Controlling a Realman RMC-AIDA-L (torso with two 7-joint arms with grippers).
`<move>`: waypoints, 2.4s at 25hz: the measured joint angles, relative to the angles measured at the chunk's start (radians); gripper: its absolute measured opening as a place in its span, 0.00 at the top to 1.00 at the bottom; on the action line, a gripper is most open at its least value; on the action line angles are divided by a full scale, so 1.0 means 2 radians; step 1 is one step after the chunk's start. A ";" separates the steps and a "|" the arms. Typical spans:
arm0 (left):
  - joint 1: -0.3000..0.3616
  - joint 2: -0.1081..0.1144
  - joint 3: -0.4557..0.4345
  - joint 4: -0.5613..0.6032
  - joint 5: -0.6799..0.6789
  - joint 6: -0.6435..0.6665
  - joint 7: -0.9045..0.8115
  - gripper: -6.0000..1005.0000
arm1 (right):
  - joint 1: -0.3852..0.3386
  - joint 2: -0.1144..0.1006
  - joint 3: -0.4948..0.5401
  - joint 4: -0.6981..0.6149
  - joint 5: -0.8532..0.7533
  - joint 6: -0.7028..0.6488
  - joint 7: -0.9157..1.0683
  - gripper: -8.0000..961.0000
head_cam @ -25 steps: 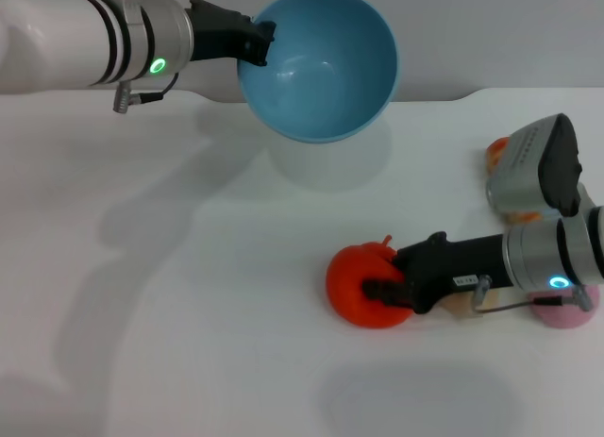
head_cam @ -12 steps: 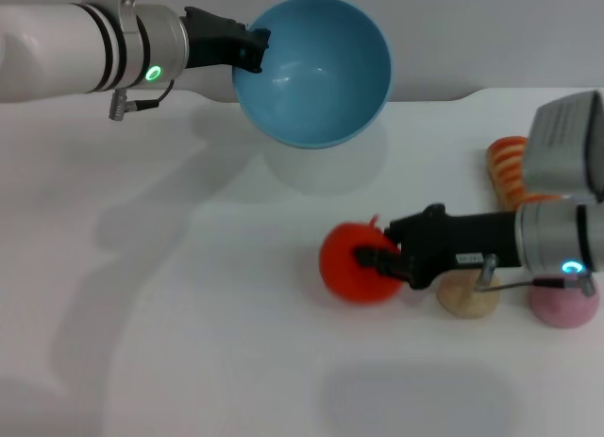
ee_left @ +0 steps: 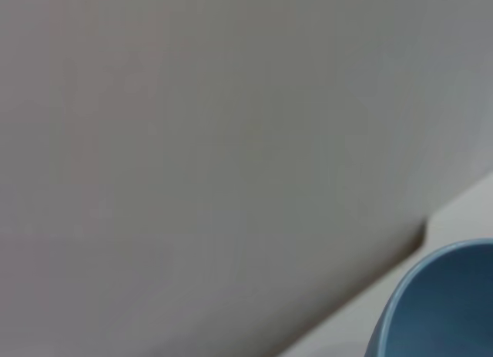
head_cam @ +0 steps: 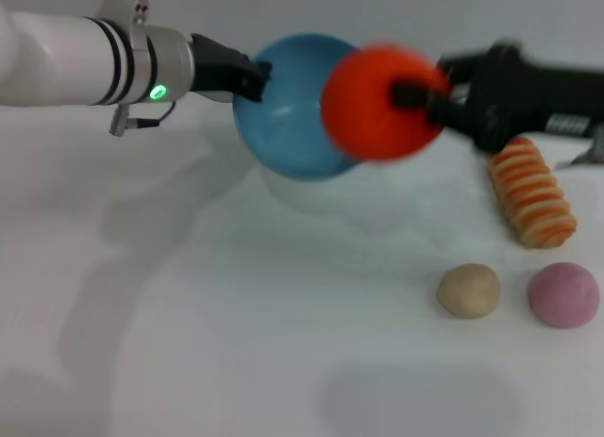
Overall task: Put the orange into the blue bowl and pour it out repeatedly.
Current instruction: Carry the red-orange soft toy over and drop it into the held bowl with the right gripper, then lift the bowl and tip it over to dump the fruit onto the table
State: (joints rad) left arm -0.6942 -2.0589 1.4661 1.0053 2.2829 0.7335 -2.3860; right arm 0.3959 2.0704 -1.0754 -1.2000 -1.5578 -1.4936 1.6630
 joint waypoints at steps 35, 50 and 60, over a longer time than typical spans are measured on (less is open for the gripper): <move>-0.014 -0.004 0.061 -0.010 0.007 -0.006 -0.001 1.00 | 0.031 0.001 0.056 0.103 -0.061 0.151 -0.015 0.48; 0.006 -0.003 0.143 0.026 0.043 -0.109 0.047 1.00 | -0.049 0.003 0.123 0.235 0.079 0.158 -0.226 0.30; 0.060 -0.003 0.250 0.113 0.193 -0.227 0.050 1.00 | -0.065 0.003 0.153 0.347 0.139 0.157 -0.306 0.27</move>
State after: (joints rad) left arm -0.5741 -2.0658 1.9671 1.2308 2.6698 0.2785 -2.2851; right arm 0.2665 2.0758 -0.7694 -0.5054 -1.2801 -1.1802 1.0516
